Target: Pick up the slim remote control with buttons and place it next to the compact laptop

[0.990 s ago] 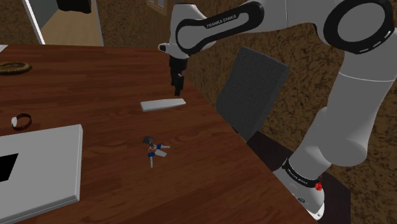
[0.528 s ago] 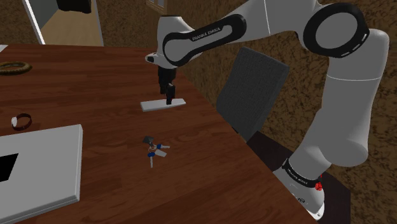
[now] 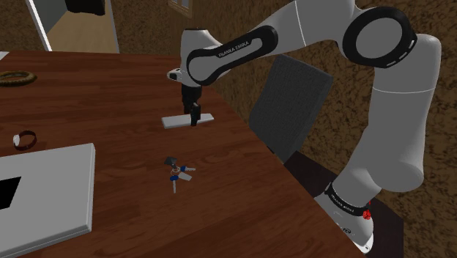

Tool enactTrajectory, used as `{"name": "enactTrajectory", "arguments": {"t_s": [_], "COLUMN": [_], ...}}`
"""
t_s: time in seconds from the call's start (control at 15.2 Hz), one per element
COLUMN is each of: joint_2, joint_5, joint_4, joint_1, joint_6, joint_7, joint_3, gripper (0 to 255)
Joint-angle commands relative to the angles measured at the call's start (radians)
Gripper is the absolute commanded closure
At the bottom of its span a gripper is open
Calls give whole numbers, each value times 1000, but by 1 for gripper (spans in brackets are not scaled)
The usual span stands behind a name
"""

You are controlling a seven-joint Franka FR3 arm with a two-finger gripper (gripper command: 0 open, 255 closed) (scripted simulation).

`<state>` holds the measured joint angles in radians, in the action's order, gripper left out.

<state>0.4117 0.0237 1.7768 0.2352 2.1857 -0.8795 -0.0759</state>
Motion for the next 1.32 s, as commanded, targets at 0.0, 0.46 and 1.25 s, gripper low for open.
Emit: {"name": "enactTrajectory", "arguments": {"t_s": [0.0,0.46,1.25], "joint_2": [1,1,-36], "joint_5": [0,0,-3], "joint_4": [0,0,-31], "joint_1": [0,0,-1], "joint_6": [1,1,-66], "joint_7": [0,0,-1], "joint_3": [0,0,-2], "gripper": [0,255,255]}}
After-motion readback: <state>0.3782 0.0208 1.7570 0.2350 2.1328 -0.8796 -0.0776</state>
